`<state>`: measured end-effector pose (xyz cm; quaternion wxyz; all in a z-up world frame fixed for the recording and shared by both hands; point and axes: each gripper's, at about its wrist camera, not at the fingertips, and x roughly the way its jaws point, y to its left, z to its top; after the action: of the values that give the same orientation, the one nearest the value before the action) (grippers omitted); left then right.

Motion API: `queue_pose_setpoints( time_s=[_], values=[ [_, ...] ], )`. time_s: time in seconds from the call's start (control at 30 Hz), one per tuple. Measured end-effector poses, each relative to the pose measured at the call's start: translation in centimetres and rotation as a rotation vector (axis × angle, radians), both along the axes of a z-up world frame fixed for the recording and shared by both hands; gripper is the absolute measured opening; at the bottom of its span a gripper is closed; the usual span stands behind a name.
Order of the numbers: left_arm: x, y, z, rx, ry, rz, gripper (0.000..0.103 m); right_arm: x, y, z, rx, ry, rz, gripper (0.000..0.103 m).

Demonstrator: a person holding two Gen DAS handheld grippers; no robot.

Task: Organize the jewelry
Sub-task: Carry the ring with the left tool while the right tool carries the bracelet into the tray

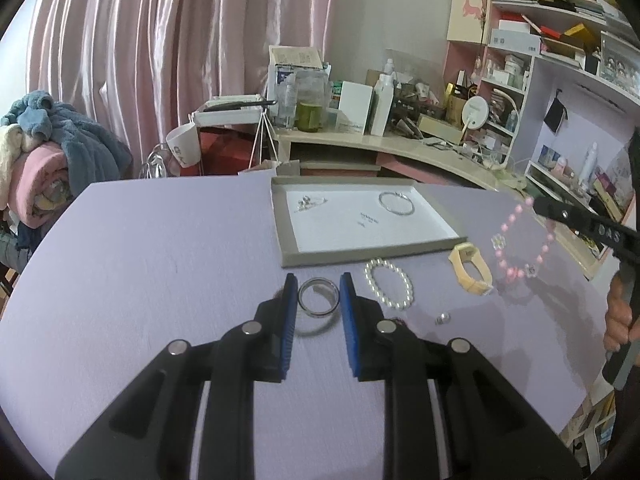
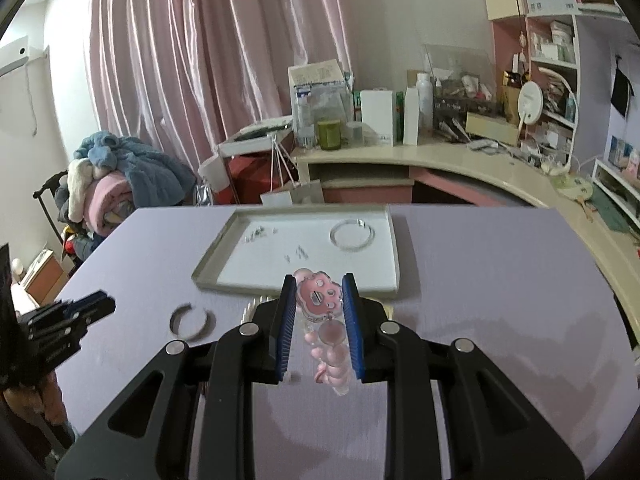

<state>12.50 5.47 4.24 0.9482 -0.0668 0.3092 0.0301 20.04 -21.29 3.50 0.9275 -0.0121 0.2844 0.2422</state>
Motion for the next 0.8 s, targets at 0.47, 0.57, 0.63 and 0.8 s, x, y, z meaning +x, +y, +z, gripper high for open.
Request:
queue_pose_setpoints(
  time_s=[0.47, 0.57, 0.63, 0.8],
  values=[
    [9.0, 1.9, 2.7, 0.018, -0.042, -0.003, 0.022, 12.6, 7.0, -2.8, -0.041, 0.131, 0.013, 0.024],
    [11.2, 2.0, 2.7, 0.023, -0.042, -0.011, 0.022, 15.5, 7.4, -4.6, -0.02, 0.205, 0.01, 0.024],
    [12.8, 1.9, 2.4, 0.023, -0.034, -0.018, 0.022, 17.2, 7.6, -5.9, -0.034, 0.247, -0.001, 0.025],
    [15.9, 1.5, 1.2, 0.016, -0.011, -0.041, 0.022, 18.4, 5.9, -6.9, -0.017, 0.254, -0.075, 0.058]
  ],
)
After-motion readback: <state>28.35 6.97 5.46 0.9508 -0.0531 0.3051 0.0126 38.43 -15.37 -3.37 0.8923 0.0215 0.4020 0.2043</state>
